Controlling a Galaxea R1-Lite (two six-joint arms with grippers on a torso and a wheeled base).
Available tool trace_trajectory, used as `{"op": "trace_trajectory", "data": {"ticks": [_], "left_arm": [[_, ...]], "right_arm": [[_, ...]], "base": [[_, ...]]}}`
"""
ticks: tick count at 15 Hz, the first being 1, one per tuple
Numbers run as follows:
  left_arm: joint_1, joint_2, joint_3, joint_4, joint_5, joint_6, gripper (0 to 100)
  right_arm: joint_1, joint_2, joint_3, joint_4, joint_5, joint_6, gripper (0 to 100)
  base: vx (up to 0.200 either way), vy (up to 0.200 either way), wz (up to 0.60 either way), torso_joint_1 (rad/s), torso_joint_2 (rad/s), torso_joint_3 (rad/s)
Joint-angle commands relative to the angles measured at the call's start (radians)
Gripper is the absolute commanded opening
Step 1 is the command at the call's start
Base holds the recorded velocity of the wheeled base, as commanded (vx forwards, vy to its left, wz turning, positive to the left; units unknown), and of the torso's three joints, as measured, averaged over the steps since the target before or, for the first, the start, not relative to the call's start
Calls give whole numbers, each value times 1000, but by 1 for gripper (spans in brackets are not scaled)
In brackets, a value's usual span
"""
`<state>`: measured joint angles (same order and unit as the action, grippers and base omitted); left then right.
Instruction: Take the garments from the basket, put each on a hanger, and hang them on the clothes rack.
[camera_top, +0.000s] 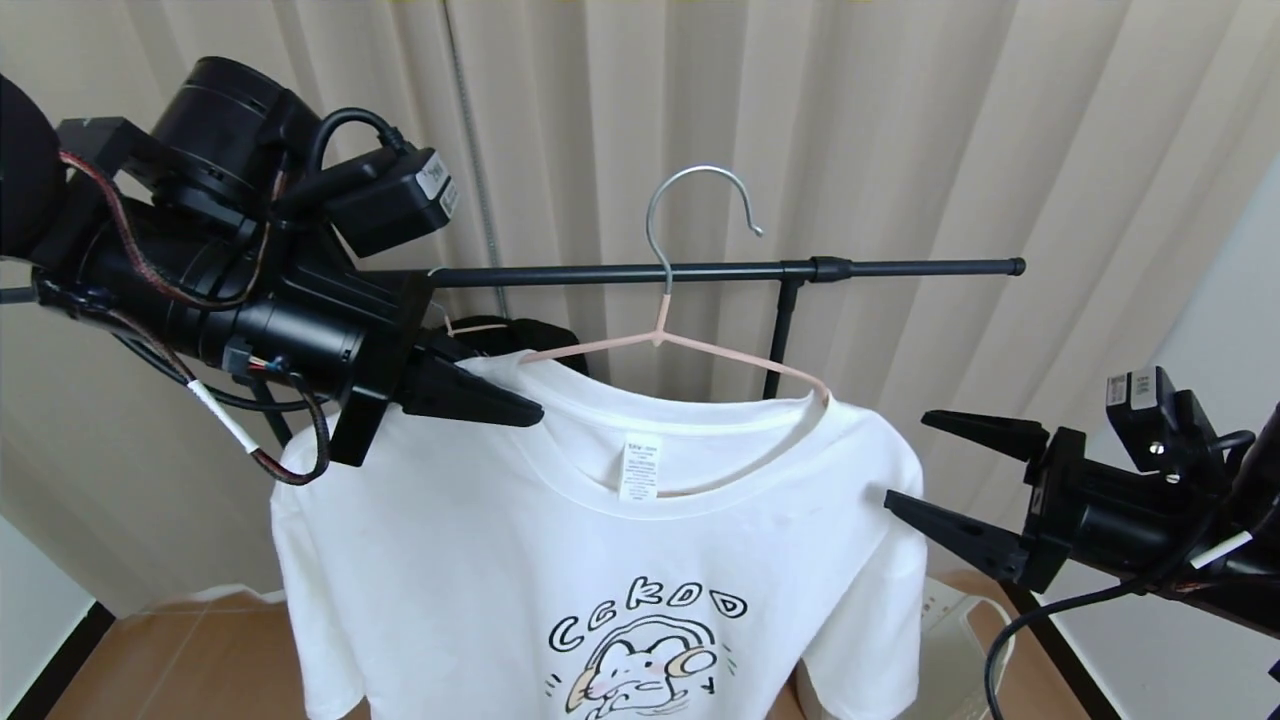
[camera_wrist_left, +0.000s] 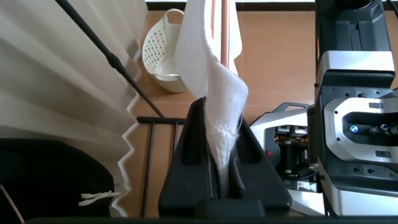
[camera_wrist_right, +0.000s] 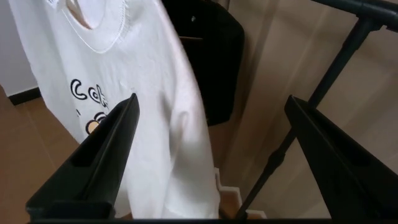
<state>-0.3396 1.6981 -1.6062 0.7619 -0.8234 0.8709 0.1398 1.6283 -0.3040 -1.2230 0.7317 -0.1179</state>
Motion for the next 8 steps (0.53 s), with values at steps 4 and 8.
{"op": "trace_trajectory", "data": {"ticks": [4, 8], "left_arm": [[-6, -75, 200, -254, 30, -67, 0], [-4, -113, 285, -381, 30, -165, 0]], "right_arm": [[1, 51, 5, -1, 0, -22, 100], [0, 107, 13, 2, -8, -101, 100]], "base": [[0, 0, 0, 0, 0, 0], [0, 0, 0, 0, 0, 0]]}}
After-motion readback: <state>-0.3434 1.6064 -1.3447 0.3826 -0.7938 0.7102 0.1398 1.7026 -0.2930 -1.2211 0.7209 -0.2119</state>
